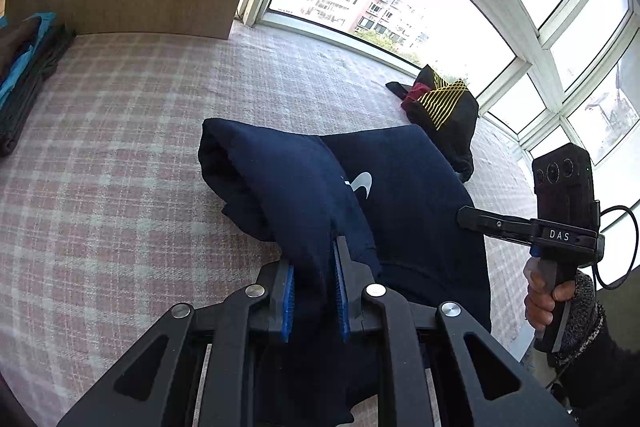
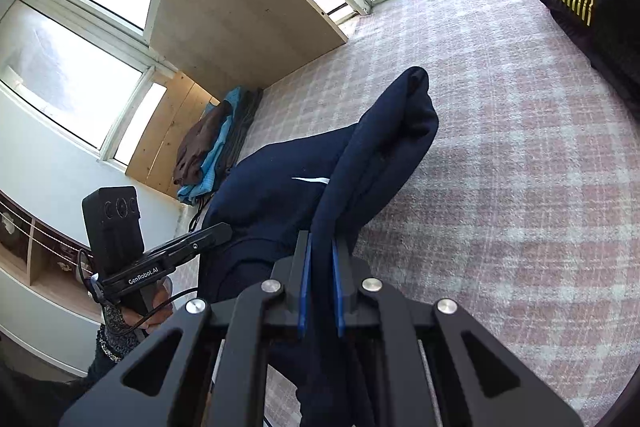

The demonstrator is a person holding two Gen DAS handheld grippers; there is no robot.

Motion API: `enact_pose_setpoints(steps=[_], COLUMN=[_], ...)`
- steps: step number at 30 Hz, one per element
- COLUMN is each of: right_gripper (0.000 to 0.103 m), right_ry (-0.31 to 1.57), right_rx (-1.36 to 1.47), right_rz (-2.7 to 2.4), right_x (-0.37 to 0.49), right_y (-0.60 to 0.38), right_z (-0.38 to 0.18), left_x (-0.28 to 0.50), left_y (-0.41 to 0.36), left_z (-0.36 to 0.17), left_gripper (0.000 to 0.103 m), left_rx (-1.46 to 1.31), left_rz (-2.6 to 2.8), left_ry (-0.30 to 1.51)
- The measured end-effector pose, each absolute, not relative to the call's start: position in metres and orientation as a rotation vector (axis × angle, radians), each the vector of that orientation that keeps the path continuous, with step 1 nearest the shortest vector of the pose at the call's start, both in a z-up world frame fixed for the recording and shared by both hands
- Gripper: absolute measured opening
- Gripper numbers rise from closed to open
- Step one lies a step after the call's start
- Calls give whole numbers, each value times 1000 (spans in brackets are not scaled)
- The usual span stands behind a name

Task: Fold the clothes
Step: 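Grasp the folded navy shirt with the left gripper while the right gripper grasps beside it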

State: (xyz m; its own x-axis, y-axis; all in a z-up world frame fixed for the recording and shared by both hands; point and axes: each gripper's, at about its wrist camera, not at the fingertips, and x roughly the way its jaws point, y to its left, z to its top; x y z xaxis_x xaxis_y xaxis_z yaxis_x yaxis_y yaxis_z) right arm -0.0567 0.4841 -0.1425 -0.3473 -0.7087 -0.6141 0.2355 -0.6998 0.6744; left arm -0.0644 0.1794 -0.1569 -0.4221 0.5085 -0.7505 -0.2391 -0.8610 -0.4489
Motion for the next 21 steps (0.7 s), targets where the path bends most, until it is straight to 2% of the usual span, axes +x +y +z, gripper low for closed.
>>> enact_pose_setpoints(steps=[7, 8, 9, 11, 13, 15, 21], right_gripper=[13, 16, 27, 44, 46, 46, 56], right_ry=[-473, -450, -420, -357, -313, -272, -192], right_rx=[1459, 1484, 1493, 1501, 1496, 1500, 1414], right_rz=[-2205, -2214, -2240, -2302, -2317, -2317, -2306], right_x=[-53, -53, -53, -50, -48, -47, -43], right_y=[499, 501, 503, 506, 506, 503, 485], right_z=[-180, -183, -183, -182, -184, -188, -195], left_x=[-65, -66, -66, -66, -66, -66, -66], left_y=[188, 187, 187, 184, 182, 183, 197], left_z=[-208, -209, -210, -208, -208, -214, -224], left_gripper=[19, 24, 32, 40, 41, 48, 48], left_rx=[-1477, -1489, -1500, -1518, -1525, -1542, -1530], left_rz=[2296, 2299, 2303, 2336, 2353, 2348, 2314], left_ry=[-349, -355, -359, -341, -331, -324, -273])
